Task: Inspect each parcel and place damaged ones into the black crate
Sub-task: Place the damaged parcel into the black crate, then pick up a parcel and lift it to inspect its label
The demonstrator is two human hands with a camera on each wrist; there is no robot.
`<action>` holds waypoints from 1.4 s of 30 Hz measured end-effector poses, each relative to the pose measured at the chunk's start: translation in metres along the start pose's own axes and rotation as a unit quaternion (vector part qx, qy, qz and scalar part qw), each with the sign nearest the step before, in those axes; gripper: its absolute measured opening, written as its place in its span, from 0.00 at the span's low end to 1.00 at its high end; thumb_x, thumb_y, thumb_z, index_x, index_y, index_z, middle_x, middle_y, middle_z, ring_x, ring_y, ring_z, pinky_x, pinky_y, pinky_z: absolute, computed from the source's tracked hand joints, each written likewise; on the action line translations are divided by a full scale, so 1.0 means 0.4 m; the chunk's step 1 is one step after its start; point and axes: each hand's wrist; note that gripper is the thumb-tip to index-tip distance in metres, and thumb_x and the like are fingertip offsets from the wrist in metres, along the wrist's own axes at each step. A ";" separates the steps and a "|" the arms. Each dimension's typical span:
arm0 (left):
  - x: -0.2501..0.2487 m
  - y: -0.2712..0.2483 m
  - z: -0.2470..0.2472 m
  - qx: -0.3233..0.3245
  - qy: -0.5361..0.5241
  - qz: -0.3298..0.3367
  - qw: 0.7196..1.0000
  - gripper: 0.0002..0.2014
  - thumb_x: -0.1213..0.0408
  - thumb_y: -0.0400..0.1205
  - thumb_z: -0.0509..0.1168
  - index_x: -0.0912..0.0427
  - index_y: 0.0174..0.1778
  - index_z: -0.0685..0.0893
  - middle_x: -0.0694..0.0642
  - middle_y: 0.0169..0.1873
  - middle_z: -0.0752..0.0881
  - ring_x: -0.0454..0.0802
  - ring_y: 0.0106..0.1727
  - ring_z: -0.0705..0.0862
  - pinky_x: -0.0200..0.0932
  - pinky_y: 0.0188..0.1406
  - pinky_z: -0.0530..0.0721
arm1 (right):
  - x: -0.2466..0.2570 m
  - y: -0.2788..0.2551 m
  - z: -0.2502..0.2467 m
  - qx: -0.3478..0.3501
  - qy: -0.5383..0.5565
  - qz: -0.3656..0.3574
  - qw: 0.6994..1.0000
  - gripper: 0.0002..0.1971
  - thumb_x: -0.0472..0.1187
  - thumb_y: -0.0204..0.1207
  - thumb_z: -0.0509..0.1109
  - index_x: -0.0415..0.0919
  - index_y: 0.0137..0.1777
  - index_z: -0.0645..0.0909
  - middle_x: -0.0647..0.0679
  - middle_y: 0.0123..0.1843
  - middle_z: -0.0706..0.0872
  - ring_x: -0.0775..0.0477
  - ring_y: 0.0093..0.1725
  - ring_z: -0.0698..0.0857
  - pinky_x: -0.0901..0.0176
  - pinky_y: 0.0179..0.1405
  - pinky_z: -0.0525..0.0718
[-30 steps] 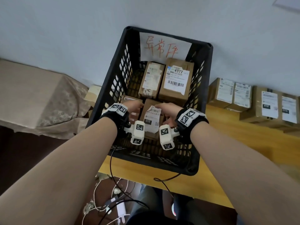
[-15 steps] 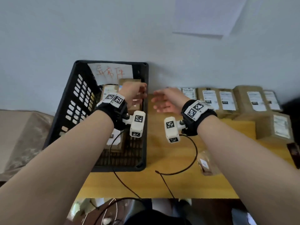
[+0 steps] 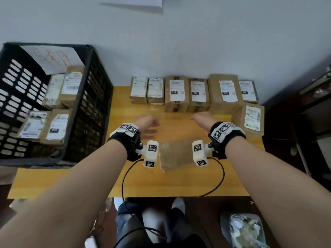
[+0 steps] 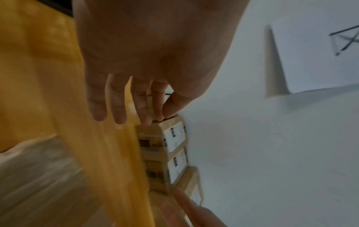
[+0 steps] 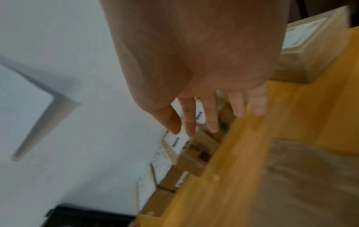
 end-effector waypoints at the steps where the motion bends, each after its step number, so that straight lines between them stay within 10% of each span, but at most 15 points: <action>1: 0.027 0.005 0.023 -0.015 0.008 -0.019 1.000 0.15 0.60 0.91 0.62 0.58 0.72 0.82 0.53 0.64 0.85 0.59 0.66 0.83 0.59 0.63 0.84 | -0.035 0.008 -0.009 0.015 -0.030 0.025 0.999 0.24 0.41 0.91 0.62 0.33 0.84 0.72 0.37 0.83 0.74 0.34 0.80 0.75 0.48 0.69 0.75; 7: 0.147 0.014 0.089 -0.059 0.071 -0.115 0.989 0.19 0.58 0.90 0.65 0.61 0.75 0.72 0.65 0.72 0.76 0.70 0.74 0.77 0.65 0.63 0.81 | -0.201 0.032 -0.004 0.114 -0.099 0.071 0.986 0.25 0.45 0.93 0.56 0.30 0.84 0.67 0.31 0.84 0.71 0.32 0.82 0.73 0.45 0.73 0.76; 14: 0.203 0.018 0.117 -0.047 -0.007 -0.108 0.993 0.09 0.62 0.89 0.62 0.64 0.59 0.82 0.63 0.54 0.85 0.68 0.61 0.86 0.66 0.68 0.84 | -0.220 0.053 0.028 0.148 -0.060 0.071 0.985 0.16 0.48 0.90 0.61 0.35 0.68 0.76 0.37 0.64 0.80 0.36 0.61 0.83 0.35 0.73 0.83; 17: 0.176 -0.008 0.119 -0.082 -0.030 -0.087 0.992 0.08 0.62 0.91 0.62 0.62 0.52 0.82 0.61 0.51 0.85 0.65 0.54 0.86 0.65 0.62 0.87 | -0.170 0.040 0.019 0.147 -0.072 0.037 0.986 0.23 0.45 0.92 0.56 0.31 0.80 0.72 0.37 0.67 0.78 0.38 0.65 0.80 0.44 0.73 0.81; 22: 0.087 -0.068 0.083 -0.127 -0.076 -0.033 0.988 0.10 0.57 0.90 0.65 0.59 0.57 0.84 0.58 0.51 0.86 0.61 0.48 0.86 0.52 0.39 0.85 | -0.064 0.006 0.000 0.099 -0.011 0.013 0.995 0.22 0.46 0.86 0.62 0.35 0.76 0.75 0.34 0.68 0.83 0.30 0.64 0.86 0.35 0.67 0.86; 29: -0.120 -0.216 -0.018 -0.161 -0.184 0.104 0.964 0.12 0.55 0.85 0.69 0.56 0.61 0.89 0.56 0.53 0.89 0.61 0.55 0.88 0.62 0.57 0.91 | 0.166 -0.127 -0.076 0.035 0.122 -0.109 0.986 0.22 0.54 0.87 0.64 0.37 0.70 0.78 0.38 0.62 0.84 0.34 0.60 0.86 0.32 0.67 0.86; 37: -0.376 -0.448 -0.145 -0.130 -0.230 0.253 0.931 0.18 0.43 0.89 0.58 0.51 0.53 0.87 0.51 0.45 0.89 0.56 0.49 0.86 0.53 0.46 0.87 | 0.437 -0.325 -0.184 -0.054 0.260 -0.250 0.931 0.25 0.68 0.70 0.63 0.46 0.49 0.82 0.43 0.56 0.88 0.36 0.60 0.87 0.32 0.66 0.86; 40: -0.455 -0.545 -0.169 -0.113 -0.212 0.314 0.919 0.18 0.43 0.90 0.57 0.51 0.55 0.86 0.51 0.50 0.90 0.55 0.52 0.88 0.52 0.50 0.86 | 0.511 -0.407 -0.219 -0.074 0.310 -0.285 0.904 0.39 0.77 0.51 0.62 0.48 0.54 0.81 0.44 0.57 0.88 0.39 0.58 0.88 0.35 0.62 0.87; 42: -0.500 -0.597 -0.186 -0.108 -0.197 0.344 0.912 0.17 0.43 0.90 0.59 0.51 0.58 0.85 0.51 0.51 0.90 0.54 0.52 0.88 0.51 0.46 0.86 | 0.549 -0.450 -0.239 -0.099 0.329 -0.309 0.887 0.41 0.78 0.55 0.61 0.49 0.60 0.79 0.46 0.59 0.87 0.40 0.60 0.87 0.35 0.62 0.87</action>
Point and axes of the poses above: each hand's wrist, its own y-axis towards the middle knuckle, its own z-axis out of the palm, x = y × z
